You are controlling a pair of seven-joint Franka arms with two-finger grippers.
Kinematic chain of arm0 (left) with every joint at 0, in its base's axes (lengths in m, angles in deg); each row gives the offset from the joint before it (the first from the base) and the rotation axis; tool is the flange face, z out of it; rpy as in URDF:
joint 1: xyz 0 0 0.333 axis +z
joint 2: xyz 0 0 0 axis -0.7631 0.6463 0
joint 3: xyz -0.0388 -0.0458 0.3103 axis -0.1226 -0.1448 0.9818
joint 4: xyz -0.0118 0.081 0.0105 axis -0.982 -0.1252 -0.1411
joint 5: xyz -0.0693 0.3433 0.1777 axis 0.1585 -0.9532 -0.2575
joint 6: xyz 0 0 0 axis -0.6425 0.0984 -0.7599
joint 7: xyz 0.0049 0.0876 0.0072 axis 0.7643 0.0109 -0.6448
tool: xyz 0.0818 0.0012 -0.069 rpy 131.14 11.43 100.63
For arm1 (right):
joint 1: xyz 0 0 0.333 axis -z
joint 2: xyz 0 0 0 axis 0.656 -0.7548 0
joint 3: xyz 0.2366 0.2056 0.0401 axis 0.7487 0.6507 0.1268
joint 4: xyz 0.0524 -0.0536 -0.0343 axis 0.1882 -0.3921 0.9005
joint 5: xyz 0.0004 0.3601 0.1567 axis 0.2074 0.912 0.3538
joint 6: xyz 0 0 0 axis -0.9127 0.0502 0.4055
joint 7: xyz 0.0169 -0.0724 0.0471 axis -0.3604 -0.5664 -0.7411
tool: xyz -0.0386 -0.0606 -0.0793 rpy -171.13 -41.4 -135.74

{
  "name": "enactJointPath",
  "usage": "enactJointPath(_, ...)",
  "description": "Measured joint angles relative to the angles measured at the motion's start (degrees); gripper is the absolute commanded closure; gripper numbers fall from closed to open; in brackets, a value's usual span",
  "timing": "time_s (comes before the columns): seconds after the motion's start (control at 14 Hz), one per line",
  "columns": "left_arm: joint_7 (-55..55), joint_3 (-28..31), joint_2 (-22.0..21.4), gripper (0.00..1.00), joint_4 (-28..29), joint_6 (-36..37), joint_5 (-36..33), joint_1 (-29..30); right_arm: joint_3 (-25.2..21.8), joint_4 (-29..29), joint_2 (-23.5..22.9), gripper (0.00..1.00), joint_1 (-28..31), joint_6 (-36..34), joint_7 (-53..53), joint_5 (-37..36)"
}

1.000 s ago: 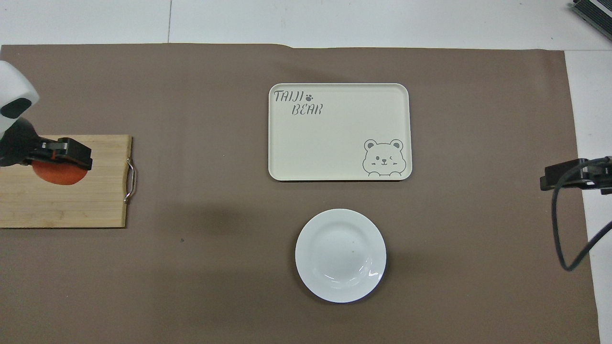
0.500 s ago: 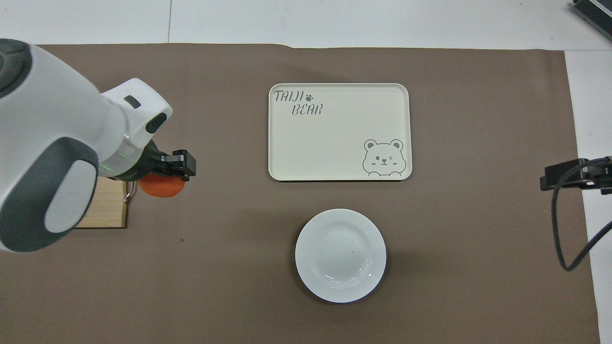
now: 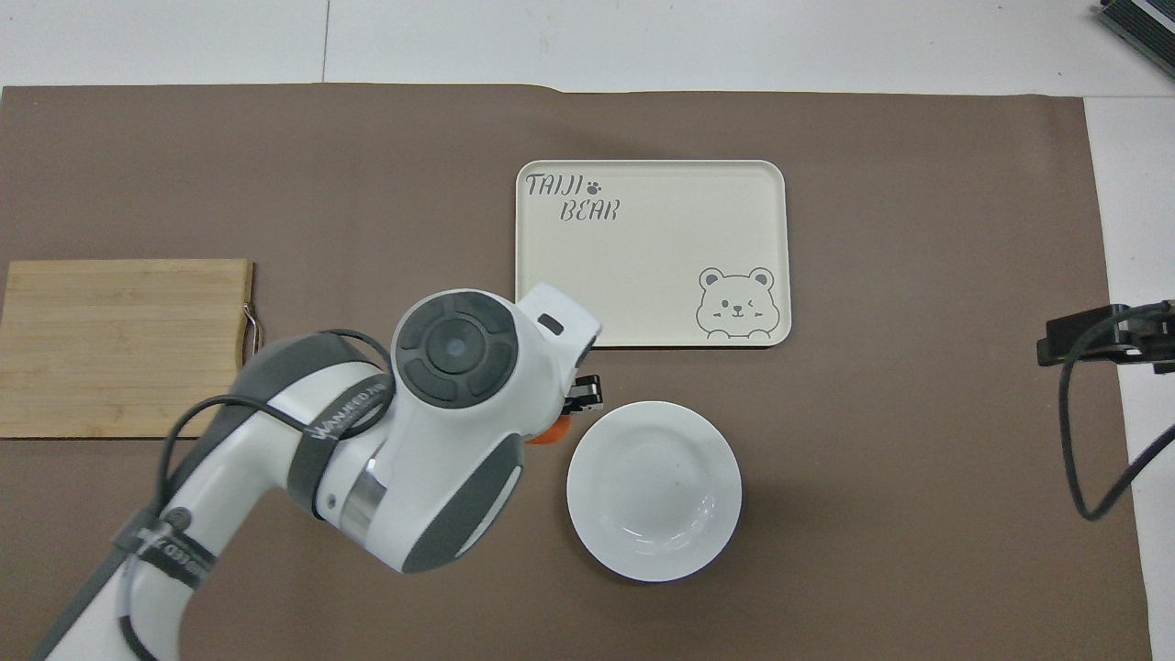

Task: Place orange and plate with both arms
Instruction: 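Lower the orange onto the white plate and open the left gripper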

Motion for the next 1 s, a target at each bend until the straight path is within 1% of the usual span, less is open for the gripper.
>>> enactJointPath(0.14,-3.65,0.02,2.31,1.00,0.58,-2.82,0.01,-3.58,0.00,0.00,0.00,0.00,0.00,0.00,0.00,0.00)
enactJointPath(0.43,-9.31,0.14,6.48,1.00,1.25,-7.60,-0.12,-8.53,0.00,0.00,0.00,0.00,0.00,0.00,0.00,0.00)
enactJointPath(0.5,-10.19,0.15,8.01,0.55,1.34,-9.03,-0.33,-9.43,0.00,0.00,0.00,0.00,0.00,0.00,0.00,0.00)
enactJointPath(0.57,-10.53,0.16,9.20,0.01,1.35,-9.87,-0.37,-9.90,0.00,0.00,0.00,0.00,0.00,0.00,0.00,0.00)
enactJointPath(0.71,-10.56,0.35,10.30,0.00,1.34,-10.39,-0.42,-10.01,0.00,0.00,0.00,0.00,0.00,0.00,0.00,0.00)
enactJointPath(1.0,-10.52,1.44,9.53,0.00,0.69,-10.38,-1.15,-9.55,0.00,0.00,0.00,0.00,0.00,0.00,0.00,0.00)
